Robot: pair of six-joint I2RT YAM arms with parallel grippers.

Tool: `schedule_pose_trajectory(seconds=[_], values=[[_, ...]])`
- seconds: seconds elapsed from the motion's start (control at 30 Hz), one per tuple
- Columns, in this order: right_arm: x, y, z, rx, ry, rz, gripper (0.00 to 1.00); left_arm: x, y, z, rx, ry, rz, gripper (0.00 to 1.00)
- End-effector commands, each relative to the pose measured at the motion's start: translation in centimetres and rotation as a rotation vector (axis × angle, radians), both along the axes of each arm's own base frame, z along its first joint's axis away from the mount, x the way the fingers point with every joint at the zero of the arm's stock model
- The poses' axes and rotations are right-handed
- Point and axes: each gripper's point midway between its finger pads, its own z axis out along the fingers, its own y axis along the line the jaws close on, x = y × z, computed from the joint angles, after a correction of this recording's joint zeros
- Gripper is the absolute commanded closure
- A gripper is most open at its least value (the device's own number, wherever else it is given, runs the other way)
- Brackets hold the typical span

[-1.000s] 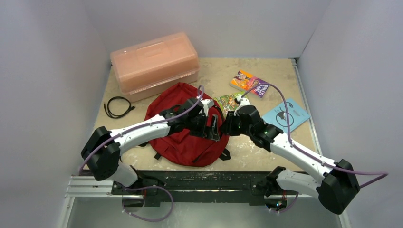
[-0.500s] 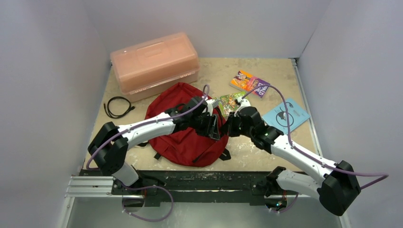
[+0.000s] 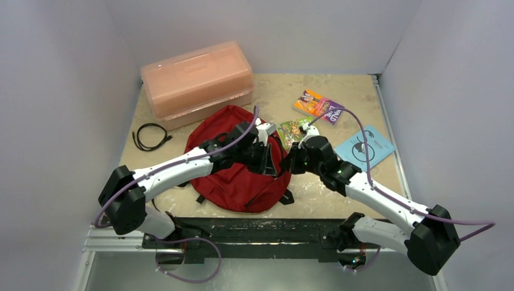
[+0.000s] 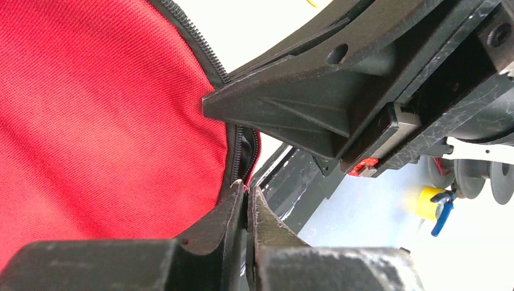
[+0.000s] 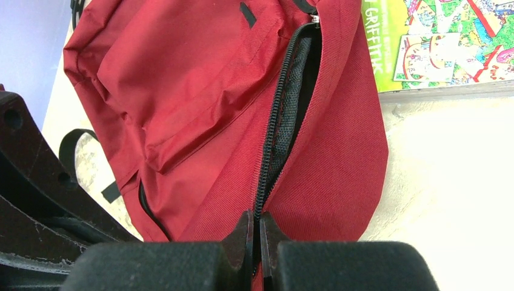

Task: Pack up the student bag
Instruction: Unzip the student bag at the center of the board.

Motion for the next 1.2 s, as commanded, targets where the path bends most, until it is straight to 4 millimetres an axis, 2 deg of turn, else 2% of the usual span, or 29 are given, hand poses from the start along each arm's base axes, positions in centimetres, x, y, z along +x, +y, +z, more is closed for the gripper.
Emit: schedule_pose_trajectory(seconds=[0.0,0.2,0.33,0.43,0.77,0.97,1.03,1.13,1.17], values=[[0.9,0.2,1.4,0.024,-0.058,-0.009,1.0,-0.5,0.0,0.7,-0.019,-0.008,0.011,1.0],[2.0,-1.2,0.9,-0.013,-0.048,-0.124,1.0,-1.2,0.4,-0.2,0.025,0.015,0.025,1.0],[2.9,-1.5,1.4,-0.01,-0.06,-0.161,1.0,-2.0,2.2,-1.6,0.116,0.02,0.083,1.0],[3.6,-1.5,1.6,-0.015,-0.067,-0.172,1.0,-2.9,4.6,-2.7,0.214,0.014,0.147,1.0],[5.6,-3.2,1.9,-0.03,-0.095,-0.203,1.0,-6.2,15.0,-7.4,0.517,0.042,0.357,1.0],[6.3,-4.1,1.3,-0.102,-0.095,-0.206,1.0,-6.5,20.0,-7.9,0.685,0.004,0.461,1.0],[6.3,-4.2,1.5,-0.131,-0.118,-0.178,1.0,-6.3,19.9,-7.5,0.671,-0.018,0.45,1.0],[6.2,-4.2,2.3,-0.181,-0.171,-0.106,0.99,-5.6,16.8,-5.6,0.507,-0.048,0.388,1.0],[6.1,-4.0,2.6,-0.184,-0.183,-0.078,0.94,-5.6,15.4,-4.6,0.435,-0.054,0.353,1.0]])
